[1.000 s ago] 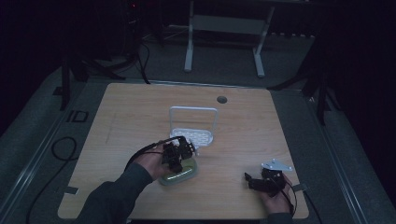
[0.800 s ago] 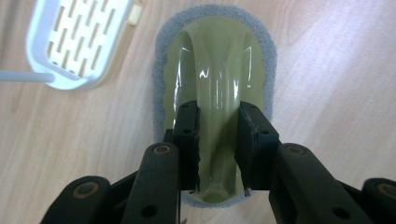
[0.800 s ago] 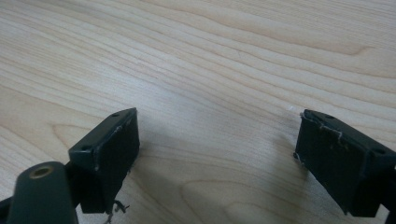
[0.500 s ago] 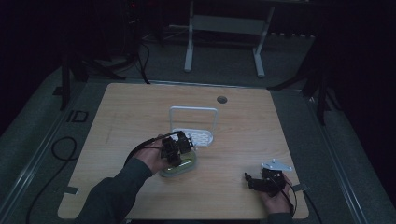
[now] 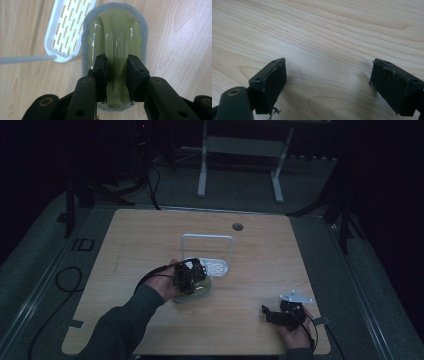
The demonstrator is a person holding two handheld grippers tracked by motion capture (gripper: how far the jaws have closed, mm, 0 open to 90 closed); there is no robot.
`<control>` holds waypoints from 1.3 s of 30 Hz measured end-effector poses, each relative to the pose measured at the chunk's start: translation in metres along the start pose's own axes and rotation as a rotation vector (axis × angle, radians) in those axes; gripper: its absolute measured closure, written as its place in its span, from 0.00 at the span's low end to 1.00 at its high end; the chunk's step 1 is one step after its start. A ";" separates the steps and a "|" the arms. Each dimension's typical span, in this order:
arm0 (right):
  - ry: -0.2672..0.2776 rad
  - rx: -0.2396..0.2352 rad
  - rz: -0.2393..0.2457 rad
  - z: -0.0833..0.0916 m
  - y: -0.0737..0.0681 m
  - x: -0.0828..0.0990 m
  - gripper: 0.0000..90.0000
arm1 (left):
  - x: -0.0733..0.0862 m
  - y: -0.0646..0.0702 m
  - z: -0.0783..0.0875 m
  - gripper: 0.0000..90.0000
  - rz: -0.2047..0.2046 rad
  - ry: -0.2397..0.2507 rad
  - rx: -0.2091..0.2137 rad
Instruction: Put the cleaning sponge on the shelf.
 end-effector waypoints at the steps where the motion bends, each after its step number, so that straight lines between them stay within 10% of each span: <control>1: 0.000 0.000 0.000 0.000 0.000 0.000 0.14 | 0.000 0.000 0.000 0.80 0.002 0.007 -0.006; 39: 0.000 0.000 -0.001 0.000 0.000 0.000 0.14 | -0.009 -0.017 -0.003 0.80 -0.163 0.117 -0.061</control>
Point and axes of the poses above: each handheld gripper's, and its own axes: z roughly backward along the jaws, x roughly out of its underside, y roughly to its right, the point moved 3 cm from there along -z, roughly forward along the jaws, and after that the axes turned 8 degrees about -x, right-handed, at the moved point
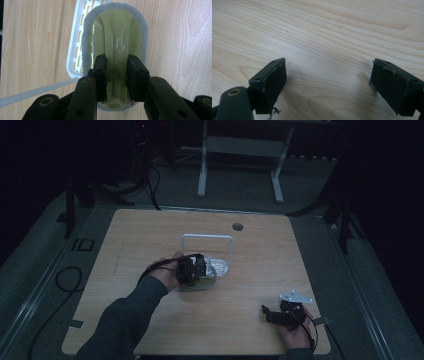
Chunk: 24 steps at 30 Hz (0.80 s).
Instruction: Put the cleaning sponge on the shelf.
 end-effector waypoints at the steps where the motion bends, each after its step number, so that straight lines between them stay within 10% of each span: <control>1: 0.000 0.000 0.000 0.000 0.000 0.000 0.14 | 0.000 0.000 0.000 0.80 -0.001 0.002 -0.004; 24: -0.001 0.000 0.001 0.000 0.000 0.000 0.14 | -0.009 -0.011 -0.005 0.80 -0.060 0.028 -0.047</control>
Point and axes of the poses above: each handheld gripper's, and its own axes: z roughly backward along the jaws, x roughly out of its underside, y roughly to its right, the point moved 3 cm from there along -z, roughly forward along the jaws, and after that the axes turned 8 degrees about -x, right-handed, at the moved point
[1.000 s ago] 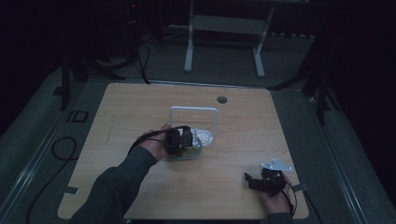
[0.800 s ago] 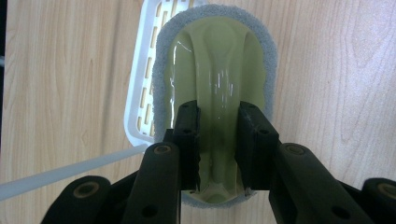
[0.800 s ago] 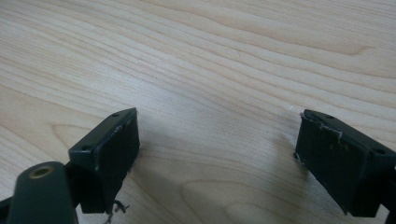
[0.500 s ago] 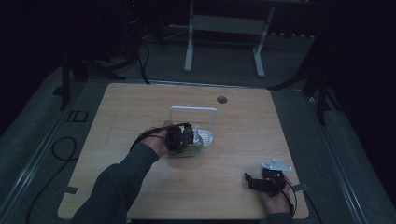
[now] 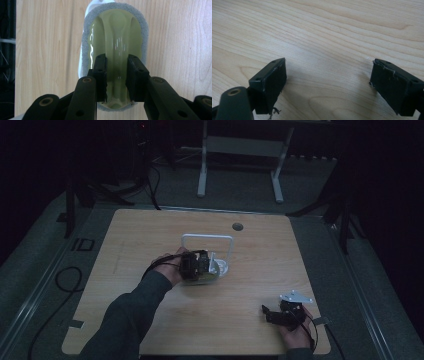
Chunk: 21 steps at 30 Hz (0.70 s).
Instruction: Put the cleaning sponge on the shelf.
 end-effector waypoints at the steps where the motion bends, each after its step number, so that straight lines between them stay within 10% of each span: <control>1: 0.000 0.000 0.000 0.000 0.000 0.000 0.14 | 0.000 0.000 0.000 0.80 -0.001 -0.003 -0.001; 21: 0.000 0.000 0.000 0.000 0.000 0.000 0.14 | 0.000 -0.006 -0.010 0.80 -0.012 0.009 -0.001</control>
Point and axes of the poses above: each handheld gripper's, and its own axes: z roughly backward along the jaws, x roughly out of its underside, y roughly to its right, the point moved 3 cm from there along -z, roughly forward along the jaws, and after that the axes turned 8 degrees about -x, right-handed, at the moved point
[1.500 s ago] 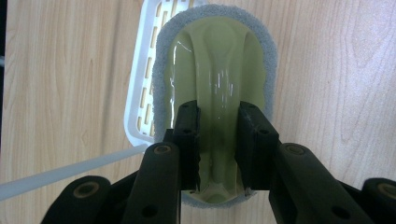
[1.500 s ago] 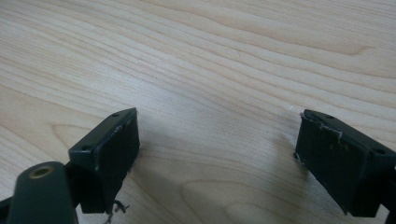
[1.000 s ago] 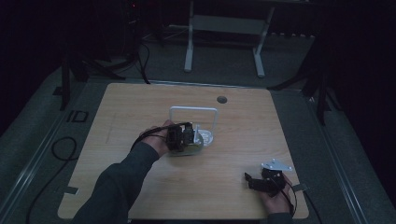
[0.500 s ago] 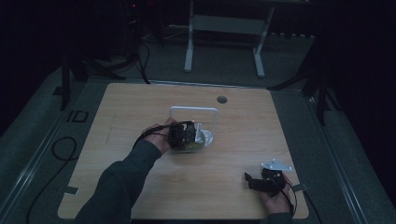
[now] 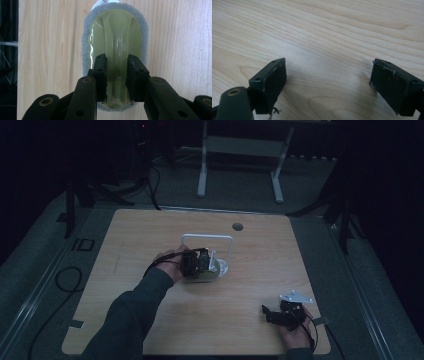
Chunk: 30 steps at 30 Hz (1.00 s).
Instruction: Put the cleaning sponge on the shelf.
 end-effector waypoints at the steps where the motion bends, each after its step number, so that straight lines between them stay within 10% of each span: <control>1: 0.000 0.000 0.000 0.000 0.000 0.000 0.14 | 0.000 0.000 0.000 0.80 -0.003 0.000 0.000; 30: -0.001 0.000 -0.002 0.000 0.000 0.000 0.14 | -0.011 -0.008 -0.010 0.80 -0.063 0.023 -0.022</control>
Point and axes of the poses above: each handheld gripper's, and its own axes: z roughly backward along the jaws, x roughly out of its underside, y roughly to its right, the point moved 3 cm from there along -z, roughly forward along the jaws, and after that the axes turned 8 degrees about -x, right-handed, at the moved point
